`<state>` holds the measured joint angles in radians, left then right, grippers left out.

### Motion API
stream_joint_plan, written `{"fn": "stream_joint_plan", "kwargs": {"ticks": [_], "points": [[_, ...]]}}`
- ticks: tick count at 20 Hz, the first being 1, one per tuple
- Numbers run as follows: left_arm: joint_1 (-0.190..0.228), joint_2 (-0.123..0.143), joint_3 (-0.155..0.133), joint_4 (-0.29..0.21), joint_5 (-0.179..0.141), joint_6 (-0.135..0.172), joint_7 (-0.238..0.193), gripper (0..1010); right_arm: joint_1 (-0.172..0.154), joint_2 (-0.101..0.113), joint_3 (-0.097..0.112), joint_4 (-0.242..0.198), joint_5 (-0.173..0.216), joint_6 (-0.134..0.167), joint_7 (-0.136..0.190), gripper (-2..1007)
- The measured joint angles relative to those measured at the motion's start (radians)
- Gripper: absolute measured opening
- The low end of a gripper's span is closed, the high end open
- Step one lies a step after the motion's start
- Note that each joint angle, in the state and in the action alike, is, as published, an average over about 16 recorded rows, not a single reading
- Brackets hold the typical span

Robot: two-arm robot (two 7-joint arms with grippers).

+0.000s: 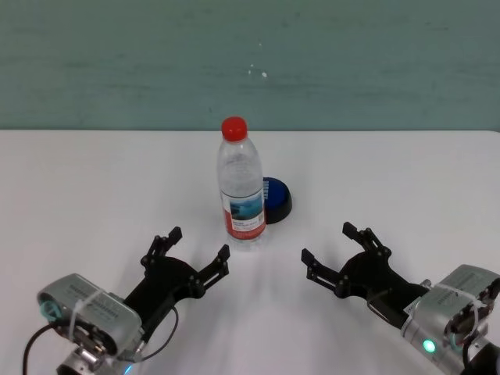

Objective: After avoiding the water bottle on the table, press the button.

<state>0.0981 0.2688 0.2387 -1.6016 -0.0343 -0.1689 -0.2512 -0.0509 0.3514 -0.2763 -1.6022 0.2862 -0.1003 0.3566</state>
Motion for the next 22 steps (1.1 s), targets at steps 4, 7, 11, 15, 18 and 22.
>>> {"fn": "stream_joint_plan", "kwargs": {"ticks": [4, 7, 11, 15, 18, 22], "points": [[0.0, 0.0, 0.0, 0.0, 0.0, 0.0, 0.0, 1000, -0.004, 0.0, 0.012, 0.014, 0.016, -0.018, 0.008, 1003], [0.0, 0.0, 0.0, 0.0, 0.0, 0.0, 0.0, 1000, -0.008, 0.0, 0.022, 0.02, 0.028, -0.031, 0.011, 1003], [0.0, 0.0, 0.0, 0.0, 0.0, 0.0, 0.0, 1000, -0.011, -0.001, 0.035, 0.027, 0.038, -0.044, 0.009, 1003], [0.0, 0.0, 0.0, 0.0, 0.0, 0.0, 0.0, 1000, -0.01, -0.004, 0.046, 0.035, 0.04, -0.045, 0.001, 1003], [0.0, 0.0, 0.0, 0.0, 0.0, 0.0, 0.0, 1000, -0.009, -0.007, 0.052, 0.041, 0.038, -0.042, -0.007, 1003], [0.0, 0.0, 0.0, 0.0, 0.0, 0.0, 0.0, 1000, -0.004, -0.013, 0.057, 0.049, 0.033, -0.028, -0.018, 1003]]}}
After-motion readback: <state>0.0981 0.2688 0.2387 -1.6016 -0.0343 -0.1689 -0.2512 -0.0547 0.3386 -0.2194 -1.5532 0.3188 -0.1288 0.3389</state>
